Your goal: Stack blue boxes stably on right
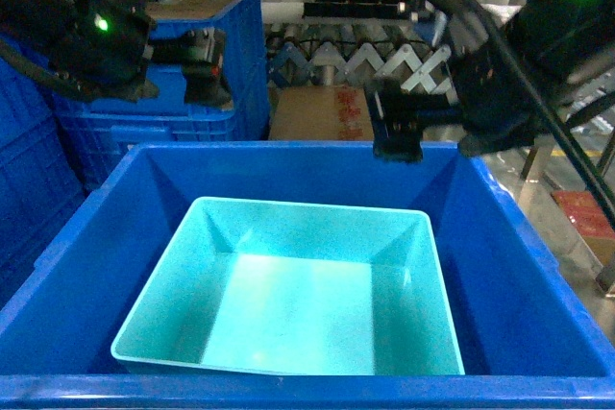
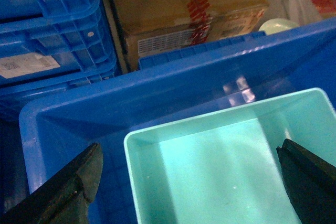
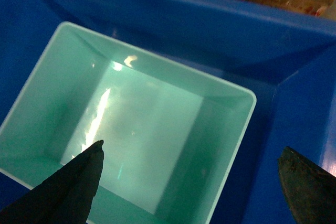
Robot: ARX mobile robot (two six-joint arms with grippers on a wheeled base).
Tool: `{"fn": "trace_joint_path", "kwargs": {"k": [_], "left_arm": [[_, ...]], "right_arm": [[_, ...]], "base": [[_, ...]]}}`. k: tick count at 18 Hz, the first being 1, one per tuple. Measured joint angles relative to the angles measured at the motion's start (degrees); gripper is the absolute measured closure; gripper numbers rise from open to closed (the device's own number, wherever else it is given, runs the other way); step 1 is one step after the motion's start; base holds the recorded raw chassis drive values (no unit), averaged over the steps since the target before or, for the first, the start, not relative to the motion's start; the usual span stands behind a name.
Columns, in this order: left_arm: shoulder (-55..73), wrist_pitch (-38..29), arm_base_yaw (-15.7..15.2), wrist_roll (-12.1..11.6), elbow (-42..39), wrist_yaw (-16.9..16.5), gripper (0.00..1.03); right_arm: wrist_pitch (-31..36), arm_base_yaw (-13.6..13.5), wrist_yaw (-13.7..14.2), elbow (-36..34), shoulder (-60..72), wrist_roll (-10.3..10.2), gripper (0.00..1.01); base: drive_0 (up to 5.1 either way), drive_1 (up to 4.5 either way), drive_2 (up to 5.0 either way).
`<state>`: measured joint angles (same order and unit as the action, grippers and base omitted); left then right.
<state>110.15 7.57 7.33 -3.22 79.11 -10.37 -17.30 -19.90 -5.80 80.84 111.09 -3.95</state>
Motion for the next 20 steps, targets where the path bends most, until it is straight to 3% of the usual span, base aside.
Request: {"fn": "trace_joint_path", "kwargs": {"k": [1, 4, 5, 6, 8, 9, 11, 12, 13, 14, 15, 16, 19, 20], "left_arm": [[-1.4, -0.8, 0.0, 1.4, -0.2, -0.5, 0.05], [-7.7, -5.4, -0.3, 5.4, -4.8, -0.1, 0.05], [-11.0, -10.4, -0.5, 6.3, -8.1, 1.5, 0.05], [-20.8, -22.8, -0.5, 9.4, -18.9, 4.5, 0.05], [-24.7, -21.8, -0.9, 10.8, -21.6, 4.3, 0.05], [-24.6, -19.6, -1.3, 12.3, -21.3, 3.3, 0.05], [-23.9, -22.3, -0.8, 12.3, -21.5, 5.4, 0.05], [-23.9, -22.3, -0.7, 12.3, -21.5, 5.4, 0.05], [-23.9, -27.0, -0.2, 11.5, -22.8, 7.6, 0.08], [-25.2, -38.2, -0.2, 8.3, -28.7, 14.3, 0.2], [-29.0, -45.7, -0.9, 5.9, -37.0, 16.2, 0.35], [-32.0, -49.6, -1.6, 5.0, -42.3, 16.1, 0.48], [-39.8, -53.5, -3.5, 4.2, -55.1, 14.8, 0.88], [-41.9, -54.1, -3.8, 4.2, -58.2, 14.4, 1.0]], "right_arm": [[1.0, -0.9, 0.8, 0.0, -2.2, -1.0, 0.03], [2.6, -2.7, 4.2, -0.9, -7.4, -7.3, 0.03], [2.3, -2.5, 6.4, -2.1, -9.8, -9.1, 0.03], [3.0, -2.2, 12.3, -8.9, -18.1, -12.7, 0.03], [3.5, -2.7, 14.1, -10.9, -23.5, -13.0, 0.03], [2.6, -3.0, 13.2, -10.7, -23.7, -13.0, 0.03], [2.3, -3.0, 12.8, -10.8, -22.2, -13.0, 0.03], [13.5, -3.2, 16.4, -14.6, -22.6, -11.0, 0.07], [30.6, -2.6, 23.3, -24.0, -26.3, -5.7, 0.2], [44.9, -0.2, 24.5, -35.7, -31.8, -0.7, 0.36], [54.2, 2.8, 23.8, -42.4, -35.5, 1.2, 0.49], [58.4, 4.7, 22.7, -47.7, -38.4, 2.2, 0.61], [61.1, 8.5, 17.3, -60.3, -46.2, 3.7, 1.0], [61.2, 9.9, 16.2, -63.1, -48.9, 3.6, 0.99]], "base": [[0.0, 0.0, 0.0], [0.0, 0.0, 0.0], [0.0, 0.0, 0.0], [0.0, 0.0, 0.0], [0.0, 0.0, 0.0], [0.0, 0.0, 0.0], [0.0, 0.0, 0.0], [0.0, 0.0, 0.0], [0.0, 0.0, 0.0], [0.0, 0.0, 0.0], [0.0, 0.0, 0.0], [0.0, 0.0, 0.0], [0.0, 0.0, 0.0], [0.0, 0.0, 0.0]]}}
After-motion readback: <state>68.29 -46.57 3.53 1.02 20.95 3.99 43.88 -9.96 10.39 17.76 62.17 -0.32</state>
